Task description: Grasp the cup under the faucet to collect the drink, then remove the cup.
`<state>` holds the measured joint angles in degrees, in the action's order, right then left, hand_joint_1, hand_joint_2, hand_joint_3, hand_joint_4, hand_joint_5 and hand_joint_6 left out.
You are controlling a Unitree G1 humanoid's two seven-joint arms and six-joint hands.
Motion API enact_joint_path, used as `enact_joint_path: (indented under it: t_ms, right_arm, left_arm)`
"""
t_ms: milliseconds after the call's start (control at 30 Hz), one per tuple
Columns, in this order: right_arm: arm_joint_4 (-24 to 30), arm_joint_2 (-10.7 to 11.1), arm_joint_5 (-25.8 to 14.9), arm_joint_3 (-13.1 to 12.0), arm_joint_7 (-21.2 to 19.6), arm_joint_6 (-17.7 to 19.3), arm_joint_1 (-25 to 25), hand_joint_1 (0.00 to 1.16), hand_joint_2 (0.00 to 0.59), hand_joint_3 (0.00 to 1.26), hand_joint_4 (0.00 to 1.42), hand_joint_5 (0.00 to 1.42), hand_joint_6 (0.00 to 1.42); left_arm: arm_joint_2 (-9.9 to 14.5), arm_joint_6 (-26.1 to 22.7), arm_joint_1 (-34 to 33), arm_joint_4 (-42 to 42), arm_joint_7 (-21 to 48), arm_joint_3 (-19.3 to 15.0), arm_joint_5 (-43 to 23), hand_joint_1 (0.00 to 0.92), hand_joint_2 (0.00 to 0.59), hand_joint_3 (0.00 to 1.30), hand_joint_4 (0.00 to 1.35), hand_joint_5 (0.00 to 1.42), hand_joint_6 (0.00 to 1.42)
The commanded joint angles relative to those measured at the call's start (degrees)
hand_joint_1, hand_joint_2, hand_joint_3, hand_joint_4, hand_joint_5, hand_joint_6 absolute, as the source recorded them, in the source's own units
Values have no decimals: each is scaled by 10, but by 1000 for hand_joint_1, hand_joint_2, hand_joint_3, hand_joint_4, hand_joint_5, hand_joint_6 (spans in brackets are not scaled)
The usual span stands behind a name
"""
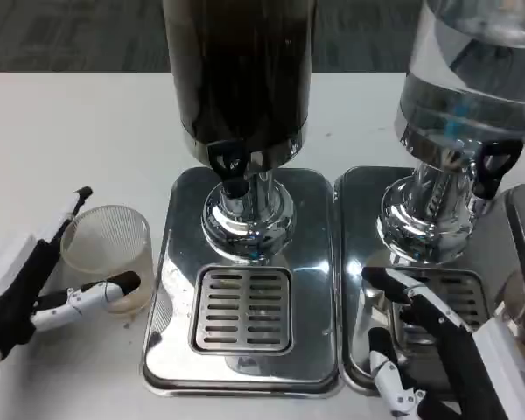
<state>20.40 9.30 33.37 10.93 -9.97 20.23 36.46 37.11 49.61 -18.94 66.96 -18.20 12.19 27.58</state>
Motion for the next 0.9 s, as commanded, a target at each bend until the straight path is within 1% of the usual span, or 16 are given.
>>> enact_joint_path:
  t_ms: [33,200,467,600,900]
  right_arm:
    - [1,-3,-9,-3,-2,-6,3,561,499,254,234,235,307]
    - [6,0,-9,-6,-1,-8,5,559,499,254,236,235,307]
    - [10,1,-10,-7,2,-11,5,557,499,254,237,235,307]
    - [11,1,-19,-8,4,-12,4,557,499,254,241,235,307]
    - [18,3,-27,-13,11,-14,8,555,499,254,257,235,289]
  left_arm:
    - [-14,17,-7,8,-7,9,7,162,162,0,0,147,205]
    - [-23,20,-7,12,-10,11,5,157,176,0,0,212,237]
    - [-36,25,-7,13,-10,11,-2,159,182,0,4,238,255]
    - [-41,30,-7,14,-11,10,-6,168,186,0,61,293,298]
    - [-48,38,-2,12,-25,15,-6,180,207,107,169,394,400]
